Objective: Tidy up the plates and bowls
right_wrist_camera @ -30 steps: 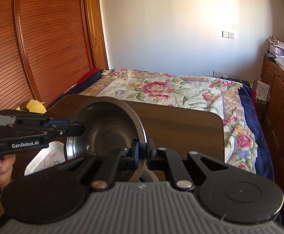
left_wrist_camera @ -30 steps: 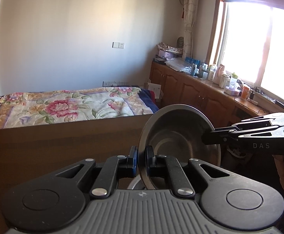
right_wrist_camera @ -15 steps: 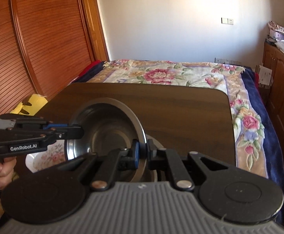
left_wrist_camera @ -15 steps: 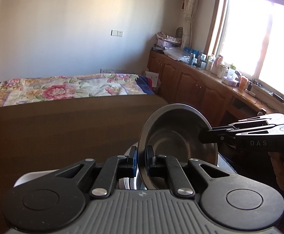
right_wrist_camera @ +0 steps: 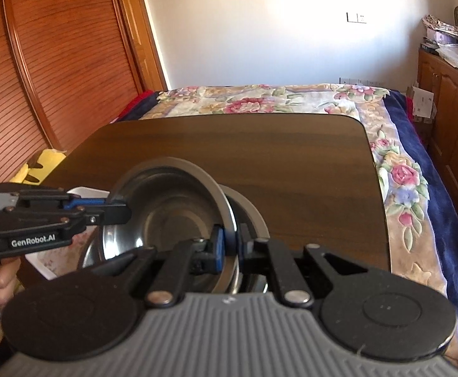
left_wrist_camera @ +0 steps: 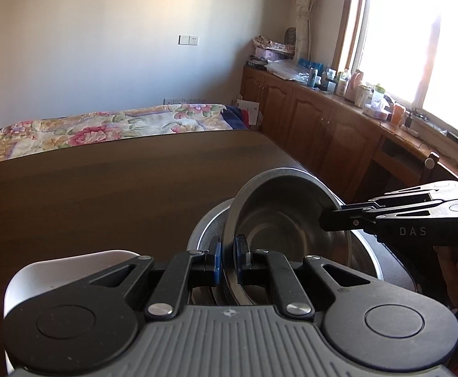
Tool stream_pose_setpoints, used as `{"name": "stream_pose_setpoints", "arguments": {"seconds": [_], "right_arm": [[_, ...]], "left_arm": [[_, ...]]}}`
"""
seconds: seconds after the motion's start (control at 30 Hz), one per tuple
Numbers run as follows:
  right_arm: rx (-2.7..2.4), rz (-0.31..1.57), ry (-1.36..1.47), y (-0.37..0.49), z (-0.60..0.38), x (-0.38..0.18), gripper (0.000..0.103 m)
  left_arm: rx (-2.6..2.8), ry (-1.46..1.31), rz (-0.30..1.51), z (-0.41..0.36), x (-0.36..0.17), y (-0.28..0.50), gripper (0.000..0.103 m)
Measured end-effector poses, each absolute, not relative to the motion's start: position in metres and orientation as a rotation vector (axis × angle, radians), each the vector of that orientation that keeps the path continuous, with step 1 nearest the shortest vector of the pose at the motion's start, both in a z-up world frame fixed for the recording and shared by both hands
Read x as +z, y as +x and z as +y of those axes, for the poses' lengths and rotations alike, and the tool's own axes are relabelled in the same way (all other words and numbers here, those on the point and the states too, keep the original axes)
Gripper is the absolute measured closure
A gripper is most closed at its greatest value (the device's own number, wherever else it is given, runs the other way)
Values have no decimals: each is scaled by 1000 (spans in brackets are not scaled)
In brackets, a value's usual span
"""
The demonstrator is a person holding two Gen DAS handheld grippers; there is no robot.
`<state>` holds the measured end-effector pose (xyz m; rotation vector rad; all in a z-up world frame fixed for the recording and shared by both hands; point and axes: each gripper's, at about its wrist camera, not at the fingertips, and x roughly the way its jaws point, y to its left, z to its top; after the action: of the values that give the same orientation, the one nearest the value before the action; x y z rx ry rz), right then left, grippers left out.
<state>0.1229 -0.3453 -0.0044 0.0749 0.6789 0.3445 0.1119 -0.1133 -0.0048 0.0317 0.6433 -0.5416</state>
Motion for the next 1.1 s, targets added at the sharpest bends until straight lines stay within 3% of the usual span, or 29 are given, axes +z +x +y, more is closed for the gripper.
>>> {"name": "stream_pose_setpoints", "arguments": {"seconds": [1.1], "right_arm": [[317, 547, -3, 106, -347, -3, 92]], "left_arm": [[-512, 37, 596, -104, -6, 103, 93]]}}
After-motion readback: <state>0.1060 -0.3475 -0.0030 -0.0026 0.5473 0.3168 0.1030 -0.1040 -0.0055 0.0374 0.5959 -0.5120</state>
